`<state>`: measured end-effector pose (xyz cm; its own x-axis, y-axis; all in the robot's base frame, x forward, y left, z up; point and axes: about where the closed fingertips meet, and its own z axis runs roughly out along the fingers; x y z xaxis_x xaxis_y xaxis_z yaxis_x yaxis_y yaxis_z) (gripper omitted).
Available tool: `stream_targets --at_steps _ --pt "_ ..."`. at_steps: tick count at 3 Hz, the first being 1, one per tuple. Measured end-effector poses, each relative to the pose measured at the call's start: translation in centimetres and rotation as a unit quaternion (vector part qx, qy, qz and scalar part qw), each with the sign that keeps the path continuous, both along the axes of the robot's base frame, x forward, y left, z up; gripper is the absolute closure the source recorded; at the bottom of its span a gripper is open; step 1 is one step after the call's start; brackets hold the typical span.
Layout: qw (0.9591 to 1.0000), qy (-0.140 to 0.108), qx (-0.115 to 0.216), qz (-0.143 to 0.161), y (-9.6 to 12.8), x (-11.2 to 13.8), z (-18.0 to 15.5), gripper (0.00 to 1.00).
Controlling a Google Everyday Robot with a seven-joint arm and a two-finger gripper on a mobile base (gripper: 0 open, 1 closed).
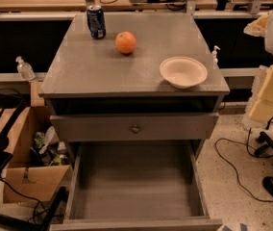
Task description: Close middle drawer
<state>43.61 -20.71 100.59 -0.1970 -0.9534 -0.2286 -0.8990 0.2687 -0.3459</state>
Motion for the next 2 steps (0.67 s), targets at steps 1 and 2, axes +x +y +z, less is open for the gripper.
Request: stream_targets --at_steps 1,2 --pt "1.0 -0.001 0.001 -0.001 -0.1 -0.1 -0.2 0.0" --pt "0.9997 -0.008 0.024 -0.008 -1.2 -2.1 -3.4 0.0"
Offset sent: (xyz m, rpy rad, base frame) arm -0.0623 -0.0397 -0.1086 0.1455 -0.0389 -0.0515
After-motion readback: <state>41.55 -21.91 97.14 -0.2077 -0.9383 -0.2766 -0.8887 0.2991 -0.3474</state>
